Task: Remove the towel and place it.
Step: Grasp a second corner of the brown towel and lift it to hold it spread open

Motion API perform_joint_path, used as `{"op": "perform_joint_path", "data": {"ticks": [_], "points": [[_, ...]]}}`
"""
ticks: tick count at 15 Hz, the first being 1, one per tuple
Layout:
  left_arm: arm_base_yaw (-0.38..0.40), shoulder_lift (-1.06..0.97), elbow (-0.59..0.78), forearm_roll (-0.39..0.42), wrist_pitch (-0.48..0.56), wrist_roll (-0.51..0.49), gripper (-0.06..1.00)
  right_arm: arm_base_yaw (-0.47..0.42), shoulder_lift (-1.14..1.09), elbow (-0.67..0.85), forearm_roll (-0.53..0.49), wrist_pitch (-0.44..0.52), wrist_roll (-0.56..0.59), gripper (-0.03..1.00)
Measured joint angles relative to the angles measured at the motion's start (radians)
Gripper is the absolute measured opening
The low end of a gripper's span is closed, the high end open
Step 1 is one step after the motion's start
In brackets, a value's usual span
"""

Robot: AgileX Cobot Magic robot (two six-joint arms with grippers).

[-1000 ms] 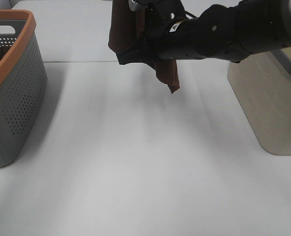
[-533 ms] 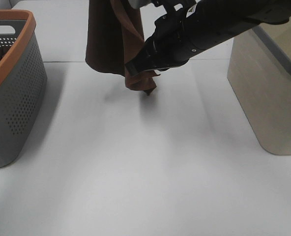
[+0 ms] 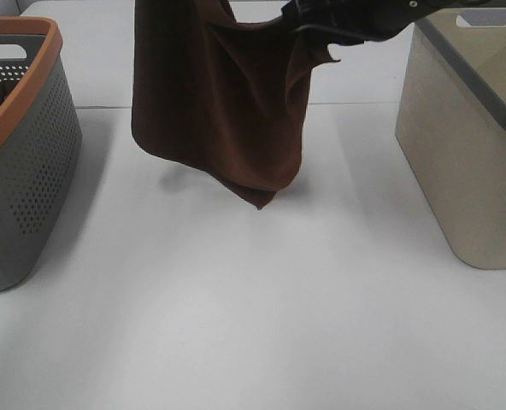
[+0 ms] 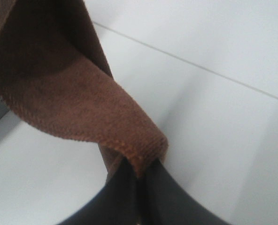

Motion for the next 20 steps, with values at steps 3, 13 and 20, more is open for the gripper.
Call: {"op": "perform_joint_path", "data": {"ticks": [3,13,20], "points": [[0.0,0.022,0.0,0.067,-0.018,0.0,0.01,-0.064,0.021,-0.089,-0.01,-0.025,-0.001,0.0],[0.012,0.129,0.0,0.336,-0.394,-0.004,0.01,-0.088,0.32,-0.499,-0.272,0.024,-0.002,0.0],[0.028,0.163,0.0,0.337,-0.405,-0.006,0.01,-0.088,0.38,-0.564,-0.147,0.435,-0.195,0.0]]}}
